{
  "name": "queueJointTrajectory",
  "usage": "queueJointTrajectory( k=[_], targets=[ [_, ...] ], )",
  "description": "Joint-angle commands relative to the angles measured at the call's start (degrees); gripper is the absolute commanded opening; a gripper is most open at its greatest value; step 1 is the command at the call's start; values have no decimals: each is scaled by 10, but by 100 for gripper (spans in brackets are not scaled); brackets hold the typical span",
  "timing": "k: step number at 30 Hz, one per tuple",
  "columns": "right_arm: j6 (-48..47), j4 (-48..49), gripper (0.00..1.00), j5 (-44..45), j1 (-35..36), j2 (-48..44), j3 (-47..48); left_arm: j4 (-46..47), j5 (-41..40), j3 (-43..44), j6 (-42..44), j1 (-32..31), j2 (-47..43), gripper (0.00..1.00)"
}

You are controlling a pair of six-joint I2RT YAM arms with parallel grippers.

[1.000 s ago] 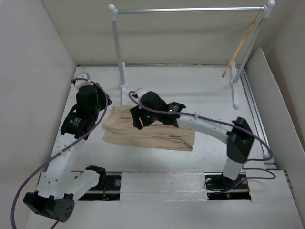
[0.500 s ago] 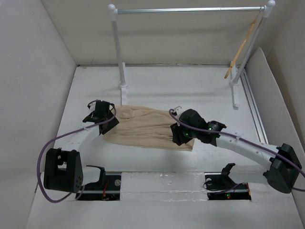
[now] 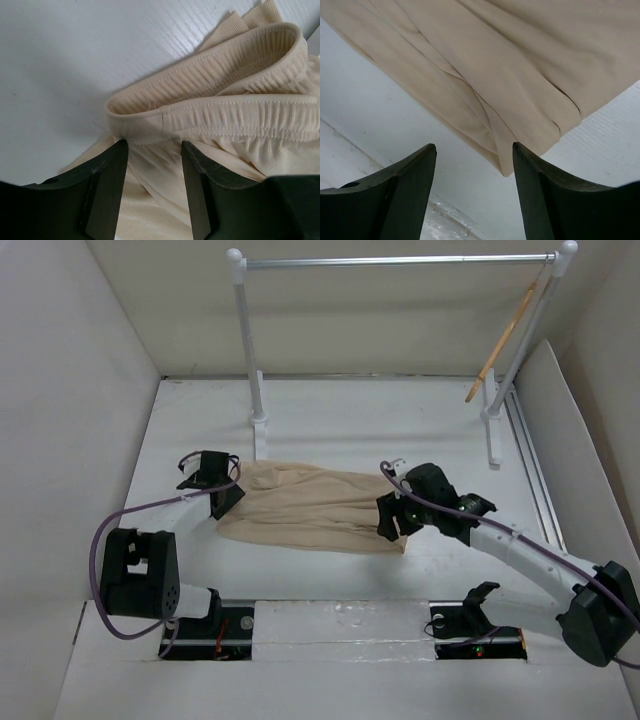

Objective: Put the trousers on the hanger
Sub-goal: Fold the trousers at the center of the board.

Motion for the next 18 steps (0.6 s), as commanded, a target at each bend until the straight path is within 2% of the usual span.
queueJointTrajectory(
  k=[1, 6, 14, 15, 18],
  targets=[
    [-30, 12, 69, -27, -18, -17, 3, -36, -58, 15, -26, 2, -37, 44],
    [-39, 10, 69, -35, -30, -12, 1, -37, -79, 5, -33, 2, -57, 47],
    [-51, -6, 71, -36, -47, -25, -6, -18, -74, 22, -19, 2, 7, 50],
    [-54, -9, 71, -36, -54, -27, -6, -17, -76, 25, -18, 2, 14, 49],
    [-59, -19, 72, -30, -69, -38, -12, -18, -79, 37, -16, 2, 23, 26]
  ],
)
